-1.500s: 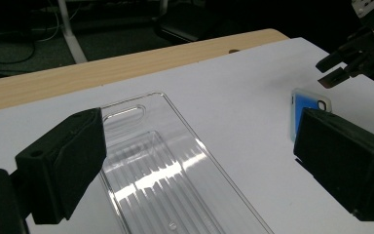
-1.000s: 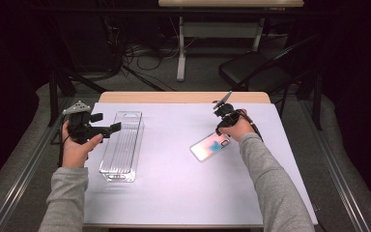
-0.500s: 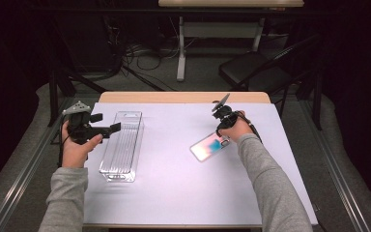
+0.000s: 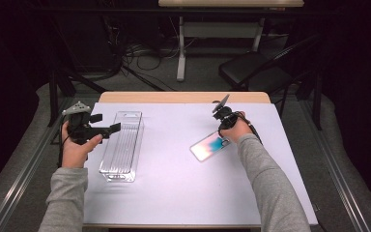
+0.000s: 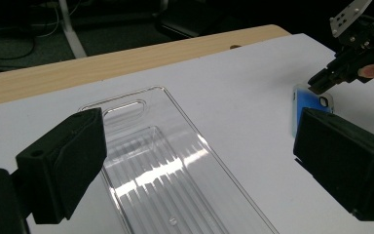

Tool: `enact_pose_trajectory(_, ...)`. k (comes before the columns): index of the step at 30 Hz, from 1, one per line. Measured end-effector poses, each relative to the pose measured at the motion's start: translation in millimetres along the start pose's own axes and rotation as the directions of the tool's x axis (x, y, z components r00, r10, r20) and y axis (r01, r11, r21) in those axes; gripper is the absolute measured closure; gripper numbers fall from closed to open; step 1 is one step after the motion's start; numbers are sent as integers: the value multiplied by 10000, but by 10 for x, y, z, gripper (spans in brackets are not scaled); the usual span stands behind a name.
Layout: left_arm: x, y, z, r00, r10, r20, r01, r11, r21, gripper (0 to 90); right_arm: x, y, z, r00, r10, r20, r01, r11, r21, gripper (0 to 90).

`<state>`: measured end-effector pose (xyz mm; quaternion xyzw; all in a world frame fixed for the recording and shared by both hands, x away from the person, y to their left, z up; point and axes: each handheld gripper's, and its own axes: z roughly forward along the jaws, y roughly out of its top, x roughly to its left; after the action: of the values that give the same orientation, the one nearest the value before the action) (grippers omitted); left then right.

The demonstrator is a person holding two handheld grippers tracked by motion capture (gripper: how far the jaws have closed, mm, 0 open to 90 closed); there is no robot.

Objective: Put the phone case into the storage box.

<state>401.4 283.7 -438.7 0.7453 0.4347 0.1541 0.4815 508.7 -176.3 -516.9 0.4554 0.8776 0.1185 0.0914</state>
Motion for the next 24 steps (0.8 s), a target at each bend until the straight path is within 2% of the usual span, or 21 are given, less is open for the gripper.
enact_pose_trajectory(12,4,-4,6,10000,32,-15,-32,10000,44,54,-51,-20,22,10000,27,25,-27,10000,3,802)
enact_pose_trajectory(13,4,-5,5,10000,28,-19,-28,10000,62,54,-39,-22,17,9997,264,0,-264,9996,110,806)
enact_pose_trajectory(14,4,-6,8,10000,24,-34,-24,10000,58,53,-55,-21,27,10000,40,-18,-39,10000,47,816)
enact_pose_trajectory(22,5,-9,9,10000,3,-30,-3,10000,47,53,-45,-24,37,9998,177,-17,-177,9997,152,839)
enact_pose_trajectory(24,6,-9,9,10000,-1,-32,1,10000,51,53,-57,-24,47,10000,-46,9,46,9998,178,841)
